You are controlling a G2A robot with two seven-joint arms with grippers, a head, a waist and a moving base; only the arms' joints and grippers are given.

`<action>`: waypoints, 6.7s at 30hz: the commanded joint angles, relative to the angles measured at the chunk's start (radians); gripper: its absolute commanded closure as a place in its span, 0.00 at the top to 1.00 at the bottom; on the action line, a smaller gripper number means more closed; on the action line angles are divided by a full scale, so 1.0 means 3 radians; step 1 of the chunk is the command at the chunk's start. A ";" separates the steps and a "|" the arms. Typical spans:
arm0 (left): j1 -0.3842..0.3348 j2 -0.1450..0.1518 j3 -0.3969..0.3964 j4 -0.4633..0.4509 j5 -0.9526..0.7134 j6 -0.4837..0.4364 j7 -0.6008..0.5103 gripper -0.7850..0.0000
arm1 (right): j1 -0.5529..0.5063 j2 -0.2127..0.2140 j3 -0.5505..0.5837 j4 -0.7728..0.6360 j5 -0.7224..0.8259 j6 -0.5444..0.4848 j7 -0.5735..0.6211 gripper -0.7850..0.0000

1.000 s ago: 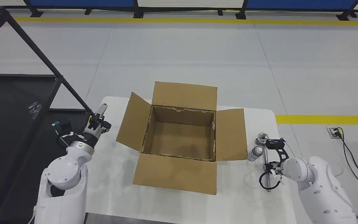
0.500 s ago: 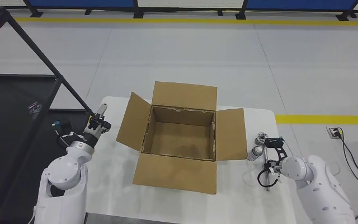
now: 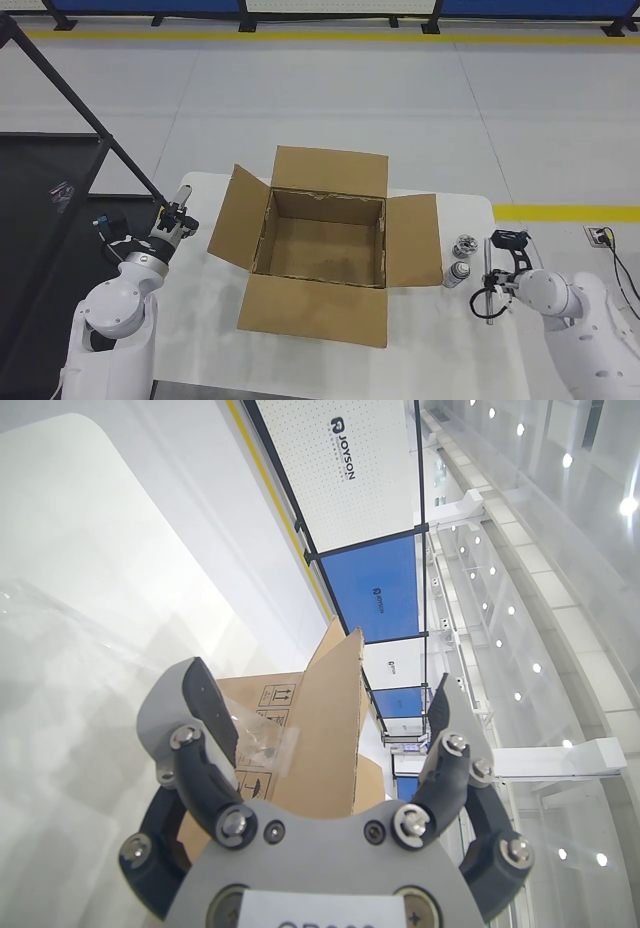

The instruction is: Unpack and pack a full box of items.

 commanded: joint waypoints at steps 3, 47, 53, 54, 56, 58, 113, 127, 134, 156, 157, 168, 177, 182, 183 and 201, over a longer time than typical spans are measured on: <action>0.0000 0.0000 0.0000 0.0000 0.0000 0.0000 0.0000 1.00 | -0.0110 0.0039 0.0200 -0.0457 -0.0033 0.0076 0.0044 0.00; 0.0000 0.0000 0.0000 0.0000 0.0000 0.0000 0.0000 1.00 | 0.2383 -0.1173 -0.3427 0.0880 0.0937 -0.0379 -0.0382 0.00; 0.0000 0.0000 0.0000 0.0000 0.0000 0.0000 0.0000 1.00 | 0.2407 -0.1226 -0.3503 0.0974 0.0881 -0.0365 -0.0384 0.00; 0.0000 0.0000 0.0000 0.0000 0.0000 0.0000 0.0000 1.00 | 0.2407 -0.1226 -0.3503 0.0974 0.0881 -0.0365 -0.0384 0.00; 0.0000 0.0000 0.0000 0.0000 0.0000 0.0000 0.0000 1.00 | 0.2407 -0.1226 -0.3503 0.0974 0.0881 -0.0365 -0.0384 0.00; 0.0000 0.0000 0.0000 0.0000 0.0000 0.0000 0.0000 1.00 | 0.2407 -0.1226 -0.3503 0.0974 0.0881 -0.0365 -0.0384 0.00; 0.0000 0.0000 0.0000 0.0000 0.0000 0.0000 0.0000 1.00 | 0.2033 -0.1366 -0.3058 0.1622 0.0125 -0.0975 -0.2095 0.37; 0.0000 0.0000 0.0000 0.0000 0.0000 0.0000 0.0000 1.00 | 0.0230 -0.0592 -0.1401 -0.1501 -0.0896 -0.0504 -0.1215 0.67; 0.0000 0.0000 0.0000 0.0000 0.0000 0.0000 0.0000 1.00 | -0.0325 -0.0488 -0.0711 -0.1921 -0.0967 -0.0334 -0.1176 0.93; 0.0000 0.0000 0.0000 0.0000 0.0000 0.0000 0.0000 1.00 | -0.1308 -0.0330 0.0693 -0.1317 -0.0115 -0.0971 -0.1076 1.00; 0.0000 0.0000 0.0000 0.0000 0.0000 0.0000 0.0000 1.00 | -0.1241 -0.0325 0.0676 -0.1192 -0.0082 -0.1054 -0.1051 1.00; 0.0000 0.0000 0.0000 0.0000 0.0000 0.0000 0.0000 1.00 | -0.0676 -0.0311 0.0418 -0.0321 0.0049 -0.1373 -0.1143 1.00; 0.0000 0.0000 0.0000 0.0000 0.0000 0.0000 0.0000 1.00 | -0.0392 -0.0308 0.0219 0.0025 0.0080 -0.1465 -0.1137 0.00; 0.0000 0.0000 0.0000 0.0000 0.0000 0.0000 0.0000 1.00 | -0.0491 -0.0281 0.0326 -0.0168 0.0132 -0.1424 -0.1230 0.00; 0.0000 0.0000 0.0000 0.0000 0.0000 0.0000 0.0000 1.00 | -0.0533 -0.0275 0.0385 -0.0281 0.0153 -0.1353 -0.1268 0.00; 0.0000 0.0000 0.0000 0.0000 0.0000 0.0000 0.0000 1.00 | -0.0371 -0.0393 -0.0328 -0.2299 -0.0255 0.0408 -0.1659 0.00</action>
